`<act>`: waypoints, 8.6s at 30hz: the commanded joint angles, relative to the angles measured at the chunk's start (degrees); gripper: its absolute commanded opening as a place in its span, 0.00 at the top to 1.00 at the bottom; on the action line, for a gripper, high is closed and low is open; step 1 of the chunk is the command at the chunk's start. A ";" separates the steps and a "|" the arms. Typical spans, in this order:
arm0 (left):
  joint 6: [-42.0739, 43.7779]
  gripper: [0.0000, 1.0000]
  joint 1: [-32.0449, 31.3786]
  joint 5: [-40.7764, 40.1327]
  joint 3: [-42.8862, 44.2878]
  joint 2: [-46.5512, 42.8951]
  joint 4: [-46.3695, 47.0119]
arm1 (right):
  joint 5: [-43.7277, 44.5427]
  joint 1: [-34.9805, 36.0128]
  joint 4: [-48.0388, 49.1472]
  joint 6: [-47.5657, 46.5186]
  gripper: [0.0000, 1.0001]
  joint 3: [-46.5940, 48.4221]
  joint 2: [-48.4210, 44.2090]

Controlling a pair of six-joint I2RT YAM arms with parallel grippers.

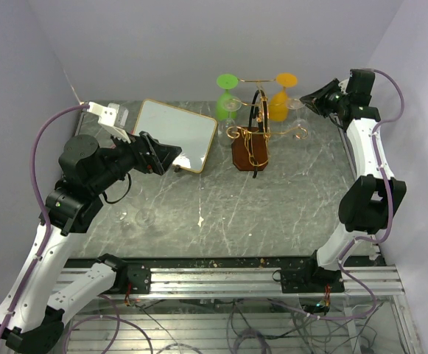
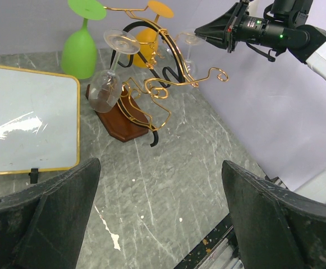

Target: Take the wine glass off the wine glass rack

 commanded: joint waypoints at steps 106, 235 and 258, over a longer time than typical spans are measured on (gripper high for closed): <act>-17.94 0.01 -0.05 10.31 -3.25 3.40 14.24 | -14.05 3.68 22.32 19.46 1.00 -14.35 -41.18; -0.65 0.93 -10.26 -12.62 16.15 29.17 -48.05 | 42.02 17.49 9.09 0.90 0.04 -31.12 -56.24; -1.49 0.93 -14.05 -16.24 10.25 34.23 -43.47 | 43.57 17.49 6.72 0.00 0.04 -31.50 -58.13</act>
